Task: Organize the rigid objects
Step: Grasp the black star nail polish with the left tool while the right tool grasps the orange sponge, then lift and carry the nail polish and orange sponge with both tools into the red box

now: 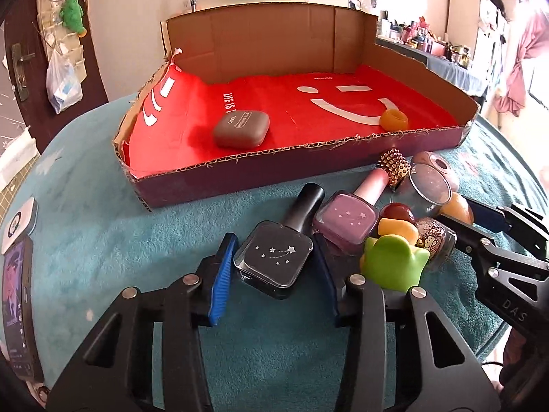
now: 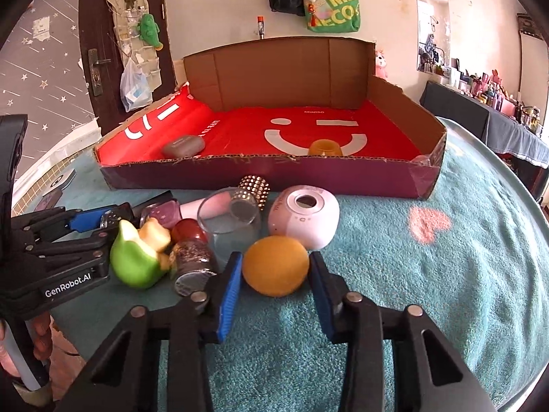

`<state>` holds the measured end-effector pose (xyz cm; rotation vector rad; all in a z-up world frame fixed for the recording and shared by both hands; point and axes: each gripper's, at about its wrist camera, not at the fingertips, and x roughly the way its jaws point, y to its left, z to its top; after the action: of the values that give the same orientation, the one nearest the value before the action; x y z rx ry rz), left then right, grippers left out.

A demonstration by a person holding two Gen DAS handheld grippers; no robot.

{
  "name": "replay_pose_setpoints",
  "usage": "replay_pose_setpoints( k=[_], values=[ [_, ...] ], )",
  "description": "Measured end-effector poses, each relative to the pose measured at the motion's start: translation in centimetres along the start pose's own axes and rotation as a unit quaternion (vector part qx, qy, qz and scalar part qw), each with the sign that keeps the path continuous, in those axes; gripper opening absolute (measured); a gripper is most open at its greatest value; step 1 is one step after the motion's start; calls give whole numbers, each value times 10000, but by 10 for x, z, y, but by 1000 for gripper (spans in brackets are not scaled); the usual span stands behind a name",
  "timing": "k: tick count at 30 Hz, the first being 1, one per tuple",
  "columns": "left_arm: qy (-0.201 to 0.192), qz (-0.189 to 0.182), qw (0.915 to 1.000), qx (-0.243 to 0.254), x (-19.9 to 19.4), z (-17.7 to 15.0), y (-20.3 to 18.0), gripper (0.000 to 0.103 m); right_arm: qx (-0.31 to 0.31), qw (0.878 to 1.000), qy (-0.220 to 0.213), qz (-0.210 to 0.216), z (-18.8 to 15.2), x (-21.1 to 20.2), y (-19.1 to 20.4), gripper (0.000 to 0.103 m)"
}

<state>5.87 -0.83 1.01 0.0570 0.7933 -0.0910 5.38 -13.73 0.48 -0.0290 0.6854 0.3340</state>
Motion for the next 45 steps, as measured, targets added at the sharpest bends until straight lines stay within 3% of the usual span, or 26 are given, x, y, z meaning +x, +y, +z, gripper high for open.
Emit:
replay_pose_setpoints(
  k=[23,45],
  values=[
    [2,-349,9992,-208,-41,-40,11,41,74,9994,98,322,-12,-25,6,40],
    [-426,-451,9978,-217,-59,-15,14,41,60,9984,-235,507,11,-46,6,40]
  ],
)
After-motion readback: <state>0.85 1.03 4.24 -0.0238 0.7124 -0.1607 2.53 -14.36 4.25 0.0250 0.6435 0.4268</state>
